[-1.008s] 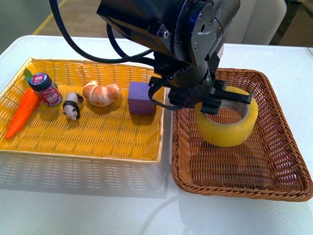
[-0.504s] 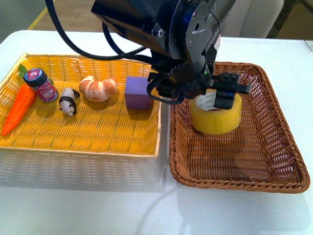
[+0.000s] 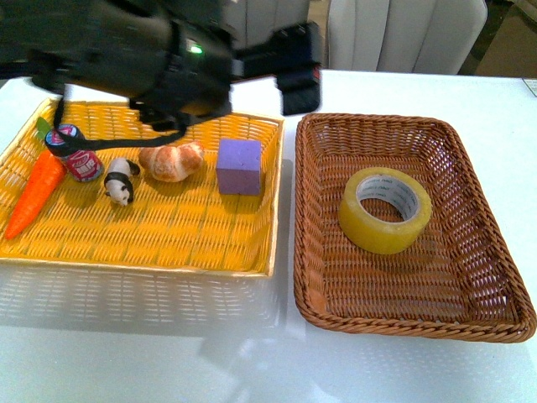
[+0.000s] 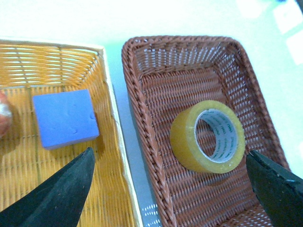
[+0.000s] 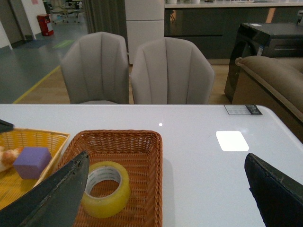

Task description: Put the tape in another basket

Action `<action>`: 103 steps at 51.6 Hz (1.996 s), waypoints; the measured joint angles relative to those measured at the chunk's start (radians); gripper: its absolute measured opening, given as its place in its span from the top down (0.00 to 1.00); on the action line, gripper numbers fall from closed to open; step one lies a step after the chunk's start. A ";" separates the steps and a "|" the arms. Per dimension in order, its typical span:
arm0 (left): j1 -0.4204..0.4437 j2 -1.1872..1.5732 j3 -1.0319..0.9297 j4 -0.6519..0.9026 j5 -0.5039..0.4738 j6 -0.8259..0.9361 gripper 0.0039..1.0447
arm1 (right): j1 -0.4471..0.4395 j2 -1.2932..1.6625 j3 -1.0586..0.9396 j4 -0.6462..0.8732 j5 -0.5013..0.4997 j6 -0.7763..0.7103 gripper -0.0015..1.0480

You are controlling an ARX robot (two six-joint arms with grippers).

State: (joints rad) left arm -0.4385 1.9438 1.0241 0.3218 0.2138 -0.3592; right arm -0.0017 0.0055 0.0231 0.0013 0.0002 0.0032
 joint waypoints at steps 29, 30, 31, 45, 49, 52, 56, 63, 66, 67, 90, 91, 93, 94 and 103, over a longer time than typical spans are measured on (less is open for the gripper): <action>0.248 -0.455 -0.702 0.849 -0.397 0.314 0.58 | 0.000 0.000 0.000 0.000 0.000 0.000 0.09; 0.253 -0.472 -0.717 0.849 -0.389 0.319 0.62 | 0.000 0.000 0.000 0.000 0.000 0.000 0.09; 0.257 -0.487 -0.731 0.846 -0.383 0.325 0.65 | 0.000 0.000 0.000 0.000 0.000 0.000 0.09; 0.321 -0.700 -0.873 0.761 -0.321 0.344 0.99 | 0.000 0.000 0.000 0.000 0.000 0.000 0.09; 0.333 -0.754 -0.899 0.729 -0.313 0.345 0.99 | 0.000 0.000 0.000 0.000 0.000 0.000 0.09; 0.344 -0.803 -0.918 0.698 -0.305 0.345 0.99 | 0.000 0.000 0.000 0.000 0.000 0.000 0.09; 0.355 -0.862 -0.938 0.660 -0.292 0.345 0.99 | 0.000 0.000 0.000 0.000 0.000 0.000 0.09; 0.425 -0.971 -0.968 0.578 -0.221 0.348 0.99 | 0.000 0.000 0.000 0.000 0.000 0.000 0.09; 0.433 -1.017 -0.977 0.545 -0.220 0.348 0.99 | 0.000 0.000 0.000 0.000 0.000 0.000 0.09; 0.433 -1.033 -0.979 0.533 -0.219 0.348 0.99 | 0.000 0.000 0.000 0.000 0.000 0.000 0.09; 0.435 -1.347 -1.009 0.261 -0.214 0.348 0.99 | 0.000 0.000 0.000 0.000 0.000 0.000 0.09; 0.435 -1.360 -1.009 0.250 -0.214 0.348 0.99 | 0.000 0.000 0.000 0.000 0.000 0.000 0.09; 0.435 -1.383 -1.009 0.229 -0.214 0.348 0.99 | 0.000 0.000 0.000 0.000 0.000 0.000 0.09; 0.435 -1.389 -1.009 0.225 -0.214 0.348 0.99 | 0.000 0.000 0.000 0.000 0.000 0.000 0.09; 0.435 -1.496 -1.009 0.123 -0.214 0.348 0.99 | 0.000 0.000 0.000 0.000 0.000 0.000 0.09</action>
State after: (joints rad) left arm -0.0036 0.4480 0.0147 0.4446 0.0002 -0.0109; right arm -0.0017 0.0051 0.0231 0.0013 0.0002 0.0032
